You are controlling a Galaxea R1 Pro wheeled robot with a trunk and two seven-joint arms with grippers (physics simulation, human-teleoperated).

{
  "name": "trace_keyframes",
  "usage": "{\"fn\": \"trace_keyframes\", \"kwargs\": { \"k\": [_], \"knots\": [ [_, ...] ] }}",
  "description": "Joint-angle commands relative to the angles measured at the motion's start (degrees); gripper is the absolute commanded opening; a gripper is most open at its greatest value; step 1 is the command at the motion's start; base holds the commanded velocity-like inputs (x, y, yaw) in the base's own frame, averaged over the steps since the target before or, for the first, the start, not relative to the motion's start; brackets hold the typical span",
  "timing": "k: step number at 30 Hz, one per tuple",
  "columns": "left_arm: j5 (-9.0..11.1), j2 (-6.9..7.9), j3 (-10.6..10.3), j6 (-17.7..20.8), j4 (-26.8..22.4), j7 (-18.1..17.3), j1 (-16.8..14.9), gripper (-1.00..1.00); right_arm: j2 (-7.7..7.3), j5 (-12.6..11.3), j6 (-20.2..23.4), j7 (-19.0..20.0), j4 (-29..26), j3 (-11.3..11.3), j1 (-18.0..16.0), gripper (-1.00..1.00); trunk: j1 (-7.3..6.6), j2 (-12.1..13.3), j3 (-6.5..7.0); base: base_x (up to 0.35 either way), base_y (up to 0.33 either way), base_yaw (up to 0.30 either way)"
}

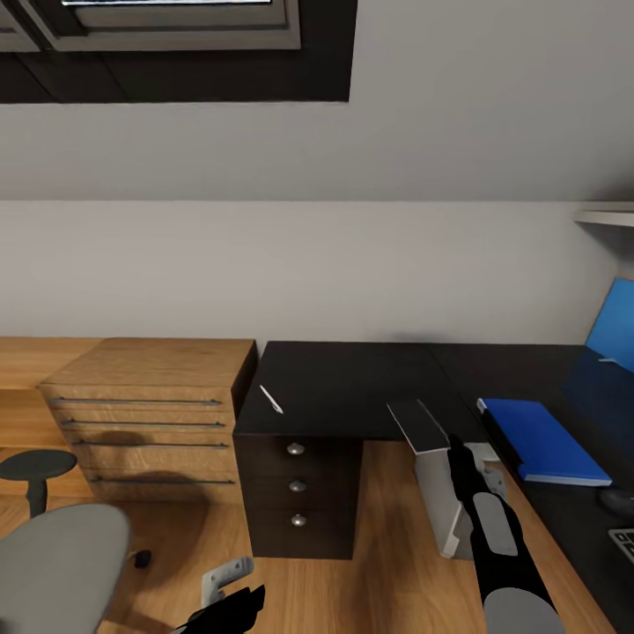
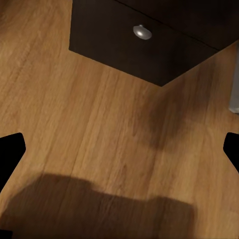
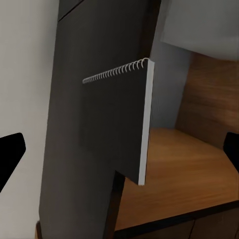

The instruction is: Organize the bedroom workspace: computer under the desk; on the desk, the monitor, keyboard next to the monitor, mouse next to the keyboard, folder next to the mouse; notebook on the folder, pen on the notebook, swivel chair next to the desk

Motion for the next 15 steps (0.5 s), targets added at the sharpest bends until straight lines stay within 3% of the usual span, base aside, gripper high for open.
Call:
{"fn": "trace_keyframes", "kwargs": {
  "k": [1, 11, 15],
  "knots": [
    [0.6, 0.01, -0.1, 0.1, -0.1, 0.5, 0.0, 1.0, 0.06, -0.4, 0.3, -0.3, -0.1, -0.2, 0.0, 1.0, 0.23, -0.4, -0.24, 0.0, 0.0, 0.0],
    [0.6, 0.01, -0.1, 0.1, -0.1, 0.5, 0.0, 1.0, 0.13, -0.3, 0.3, 0.0, 2.7, 0.0, 0.0, 1.0, 2.43, -4.5, -2.03, 0.0, 0.0, 0.0],
    [0.6, 0.01, -0.1, 0.1, -0.1, 0.5, 0.0, 1.0, 0.13, -0.2, 0.1, 3.3, 5.0, 0.1, 0.0, 1.0, 3.3, -6.1, -2.75, 0.0, 0.0, 0.0]
  ]
}}
